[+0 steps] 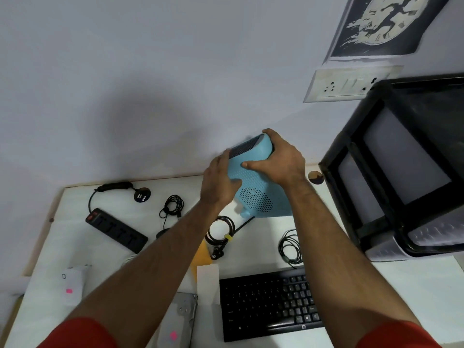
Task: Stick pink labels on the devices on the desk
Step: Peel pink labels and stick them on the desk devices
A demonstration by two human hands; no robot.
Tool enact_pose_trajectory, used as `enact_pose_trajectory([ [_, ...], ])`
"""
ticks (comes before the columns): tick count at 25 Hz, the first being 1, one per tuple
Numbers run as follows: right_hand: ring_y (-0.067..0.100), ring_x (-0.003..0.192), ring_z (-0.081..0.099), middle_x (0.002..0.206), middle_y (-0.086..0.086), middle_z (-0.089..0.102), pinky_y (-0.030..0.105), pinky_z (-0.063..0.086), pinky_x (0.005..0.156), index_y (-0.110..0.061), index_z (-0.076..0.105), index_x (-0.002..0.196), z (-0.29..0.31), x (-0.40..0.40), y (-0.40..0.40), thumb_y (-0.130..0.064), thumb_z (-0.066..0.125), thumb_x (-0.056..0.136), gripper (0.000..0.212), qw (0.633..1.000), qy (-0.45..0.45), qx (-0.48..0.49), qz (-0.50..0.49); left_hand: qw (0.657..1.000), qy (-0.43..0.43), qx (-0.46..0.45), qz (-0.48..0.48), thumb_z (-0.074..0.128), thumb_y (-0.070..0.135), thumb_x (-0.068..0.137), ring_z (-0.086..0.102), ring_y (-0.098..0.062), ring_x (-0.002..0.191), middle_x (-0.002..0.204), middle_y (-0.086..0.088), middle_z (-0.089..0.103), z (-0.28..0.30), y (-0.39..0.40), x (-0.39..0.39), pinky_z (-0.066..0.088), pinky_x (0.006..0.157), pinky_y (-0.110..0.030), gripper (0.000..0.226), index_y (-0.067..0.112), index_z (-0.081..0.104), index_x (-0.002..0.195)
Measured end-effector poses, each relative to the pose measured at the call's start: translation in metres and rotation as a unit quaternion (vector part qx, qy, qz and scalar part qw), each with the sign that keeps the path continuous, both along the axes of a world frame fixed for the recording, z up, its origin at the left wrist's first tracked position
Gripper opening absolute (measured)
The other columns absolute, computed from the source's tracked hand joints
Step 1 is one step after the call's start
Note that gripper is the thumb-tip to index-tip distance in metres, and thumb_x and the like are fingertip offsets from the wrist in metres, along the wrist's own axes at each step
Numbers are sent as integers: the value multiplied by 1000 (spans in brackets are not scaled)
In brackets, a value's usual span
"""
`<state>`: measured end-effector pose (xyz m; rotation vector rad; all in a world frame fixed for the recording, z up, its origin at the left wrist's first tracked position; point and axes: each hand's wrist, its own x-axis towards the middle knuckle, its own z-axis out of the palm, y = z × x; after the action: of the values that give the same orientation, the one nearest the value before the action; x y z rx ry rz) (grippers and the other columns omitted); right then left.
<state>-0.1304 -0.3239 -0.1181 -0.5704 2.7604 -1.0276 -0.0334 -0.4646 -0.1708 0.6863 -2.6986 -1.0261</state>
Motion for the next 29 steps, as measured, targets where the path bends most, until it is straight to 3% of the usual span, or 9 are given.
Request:
enact_pose_trajectory([
  [2, 22, 115, 62, 126, -9, 66, 36, 47, 93, -37, 42, 142, -7, -1, -24, -64, 80, 58, 96, 999, 24, 25, 28, 998, -47, -31, -15, 74, 32, 76, 53, -33, 120, 139, -13, 48, -10, -15, -6, 47, 99, -46, 89, 20, 26, 150],
  [5, 25, 107, 63, 117, -5, 67, 36, 48, 84, -36, 45, 139, -17, -3, -56, -65, 77, 56, 94, 993, 72, 65, 63, 998, -67, 2, 13, 77, 42, 71, 59, -32, 110, 127, -11, 59, -24, -39, -7, 52, 89, -46, 85, 22, 36, 143],
  [11, 26, 103, 63, 114, -1, 67, 38, 51, 80, -31, 46, 142, -51, -5, -109, -64, 76, 55, 98, 977, 119, 126, 120, 995, -33, 65, 62, 80, 33, 74, 63, -24, 101, 116, -2, 67, -52, -69, 1, 47, 75, -30, 71, 19, 45, 134],
  [14, 28, 101, 62, 114, 3, 67, 37, 49, 80, -26, 46, 144, -70, -4, -125, -59, 77, 55, 100, 961, 146, 165, 166, 989, -48, 97, 97, 79, 35, 74, 65, -26, 96, 112, -4, 68, -72, -70, 6, 50, 71, -32, 67, 16, 45, 130],
  [18, 31, 107, 61, 119, 9, 65, 41, 47, 89, -24, 46, 144, -86, 2, -144, -54, 76, 57, 98, 939, 167, 211, 215, 983, -60, 125, 124, 78, 36, 76, 65, -32, 95, 112, -11, 67, -94, -70, 14, 56, 74, -41, 66, 11, 43, 127],
  [22, 34, 118, 58, 129, 14, 61, 44, 42, 103, -21, 41, 148, -92, 6, -153, -55, 73, 66, 94, 909, 155, 264, 284, 978, -85, 146, 123, 76, 36, 80, 65, -35, 99, 114, -14, 67, -107, -63, 21, 50, 71, -33, 61, 7, 46, 125],
  [26, 33, 132, 50, 140, 15, 58, 45, 41, 108, -18, 45, 148, -76, 11, -147, -46, 67, 63, 92, 921, 93, 205, 317, 975, -112, 143, 128, 72, 39, 83, 65, -34, 99, 115, -13, 67, -104, -66, 21, 50, 72, -33, 57, 10, 48, 126],
  [29, 33, 128, 54, 135, 14, 62, 47, 47, 103, -14, 59, 136, -67, 29, -131, -28, 72, 70, 68, 960, 109, 66, 250, 976, -124, 120, 135, 67, 36, 86, 65, -31, 94, 108, -12, 68, -91, -68, 29, 47, 66, -31, 52, 9, 46, 126],
])
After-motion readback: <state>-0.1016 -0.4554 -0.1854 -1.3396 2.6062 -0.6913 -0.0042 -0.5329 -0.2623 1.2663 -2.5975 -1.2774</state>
